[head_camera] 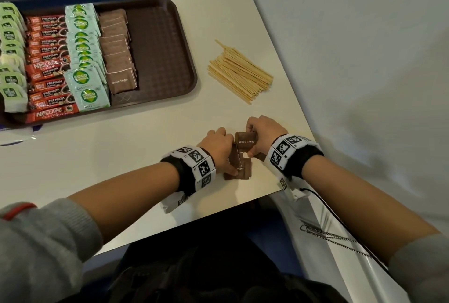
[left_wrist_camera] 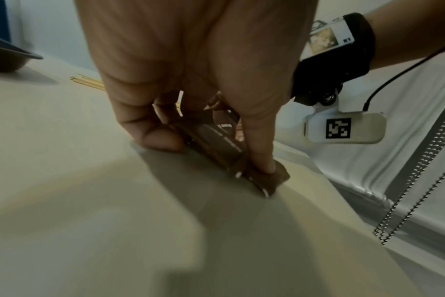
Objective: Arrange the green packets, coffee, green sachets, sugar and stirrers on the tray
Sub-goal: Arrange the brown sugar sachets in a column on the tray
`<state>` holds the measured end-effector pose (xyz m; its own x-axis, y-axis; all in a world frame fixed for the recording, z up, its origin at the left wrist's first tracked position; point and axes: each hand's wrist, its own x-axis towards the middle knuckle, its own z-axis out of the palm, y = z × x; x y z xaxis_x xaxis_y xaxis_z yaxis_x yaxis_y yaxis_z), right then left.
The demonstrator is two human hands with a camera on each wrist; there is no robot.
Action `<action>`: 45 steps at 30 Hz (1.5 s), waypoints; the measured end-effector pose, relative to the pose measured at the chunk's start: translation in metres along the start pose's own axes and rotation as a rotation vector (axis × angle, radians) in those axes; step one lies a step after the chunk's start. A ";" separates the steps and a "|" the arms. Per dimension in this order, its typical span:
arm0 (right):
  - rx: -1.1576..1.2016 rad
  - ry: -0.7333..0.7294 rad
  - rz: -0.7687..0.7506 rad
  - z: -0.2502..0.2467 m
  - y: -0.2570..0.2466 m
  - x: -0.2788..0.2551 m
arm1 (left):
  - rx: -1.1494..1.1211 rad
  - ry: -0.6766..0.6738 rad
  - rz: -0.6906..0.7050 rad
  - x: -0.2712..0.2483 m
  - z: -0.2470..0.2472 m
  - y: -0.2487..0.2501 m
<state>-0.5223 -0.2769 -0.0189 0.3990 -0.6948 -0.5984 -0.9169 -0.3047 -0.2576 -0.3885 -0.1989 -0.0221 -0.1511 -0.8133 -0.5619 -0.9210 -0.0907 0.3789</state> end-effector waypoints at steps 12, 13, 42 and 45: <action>-0.002 0.025 0.011 -0.005 0.000 -0.001 | 0.031 -0.063 -0.044 -0.003 -0.003 0.016; 0.007 0.029 0.012 -0.006 0.000 -0.001 | 0.049 -0.083 -0.042 -0.003 -0.003 0.015; 0.755 0.045 -0.240 -0.034 -0.183 0.056 | -1.634 0.481 -0.111 -0.053 -0.064 -0.130; 0.812 0.015 -0.239 -0.029 -0.205 0.061 | -1.704 0.550 -0.142 -0.060 -0.067 -0.145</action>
<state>-0.3100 -0.2754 0.0197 0.5771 -0.6815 -0.4500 -0.5232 0.1146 -0.8445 -0.2214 -0.1761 0.0059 0.3403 -0.7932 -0.5050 0.4848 -0.3122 0.8170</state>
